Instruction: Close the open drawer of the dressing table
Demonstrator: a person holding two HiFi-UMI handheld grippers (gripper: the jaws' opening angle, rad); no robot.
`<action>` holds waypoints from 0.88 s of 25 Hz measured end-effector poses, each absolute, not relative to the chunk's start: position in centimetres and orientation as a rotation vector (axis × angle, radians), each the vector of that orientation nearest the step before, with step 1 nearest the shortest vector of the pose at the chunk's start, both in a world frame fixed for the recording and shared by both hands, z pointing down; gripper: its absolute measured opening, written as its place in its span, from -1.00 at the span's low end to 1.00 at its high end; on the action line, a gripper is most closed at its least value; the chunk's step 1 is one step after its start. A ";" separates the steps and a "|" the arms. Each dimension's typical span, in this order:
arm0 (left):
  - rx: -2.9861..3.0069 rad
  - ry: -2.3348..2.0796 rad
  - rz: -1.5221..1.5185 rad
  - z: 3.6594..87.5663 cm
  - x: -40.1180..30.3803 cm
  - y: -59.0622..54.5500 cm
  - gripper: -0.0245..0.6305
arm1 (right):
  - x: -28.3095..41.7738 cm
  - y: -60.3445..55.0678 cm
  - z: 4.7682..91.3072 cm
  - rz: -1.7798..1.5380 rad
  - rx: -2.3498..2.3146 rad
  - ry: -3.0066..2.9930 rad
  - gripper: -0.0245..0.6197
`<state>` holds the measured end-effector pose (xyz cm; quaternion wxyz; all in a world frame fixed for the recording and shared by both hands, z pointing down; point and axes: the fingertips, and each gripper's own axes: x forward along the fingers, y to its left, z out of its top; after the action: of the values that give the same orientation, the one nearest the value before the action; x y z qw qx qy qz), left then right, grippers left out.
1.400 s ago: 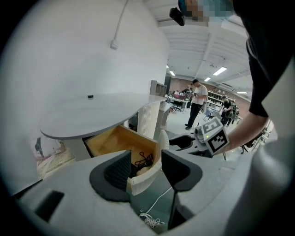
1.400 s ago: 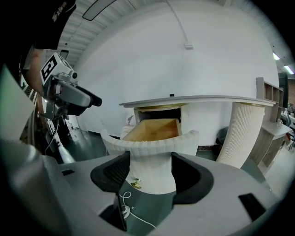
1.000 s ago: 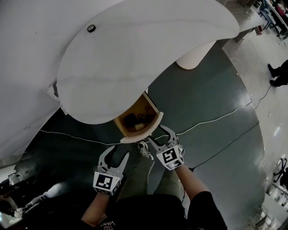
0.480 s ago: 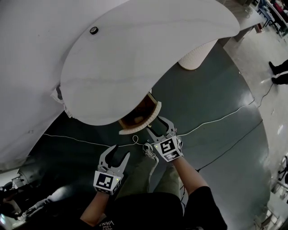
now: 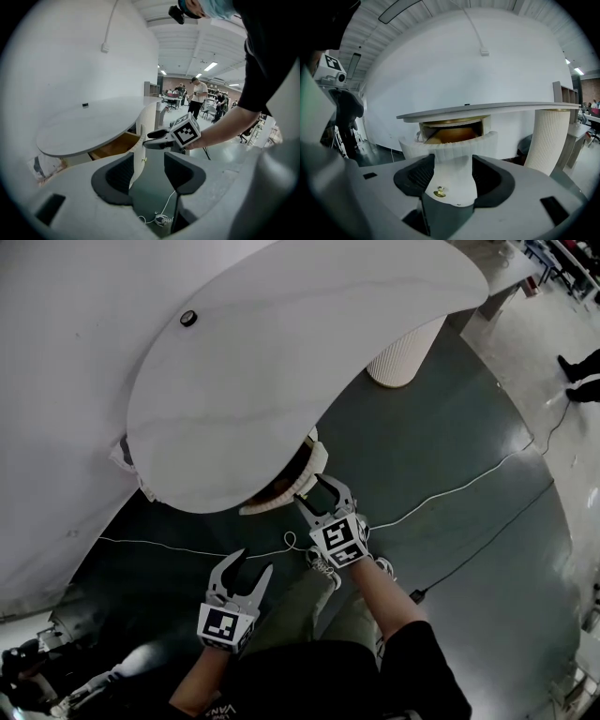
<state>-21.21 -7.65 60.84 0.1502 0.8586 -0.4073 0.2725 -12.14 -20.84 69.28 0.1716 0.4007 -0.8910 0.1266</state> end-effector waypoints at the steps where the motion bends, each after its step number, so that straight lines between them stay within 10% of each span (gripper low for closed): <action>1: 2.466 -1.166 0.789 60.9 -21.3 -7.6 -0.32 | -12.3 -21.0 69.3 0.360 1.140 -2.533 -0.19; 22: 2.420 -1.098 0.849 62.3 -21.1 -8.5 -0.32 | -16.5 -28.2 68.9 0.333 1.173 -2.624 -0.18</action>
<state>-21.14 -8.50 62.28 0.1752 0.8540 -0.3874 0.2997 -16.54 -28.25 68.94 0.1238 0.4022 -0.8999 0.1143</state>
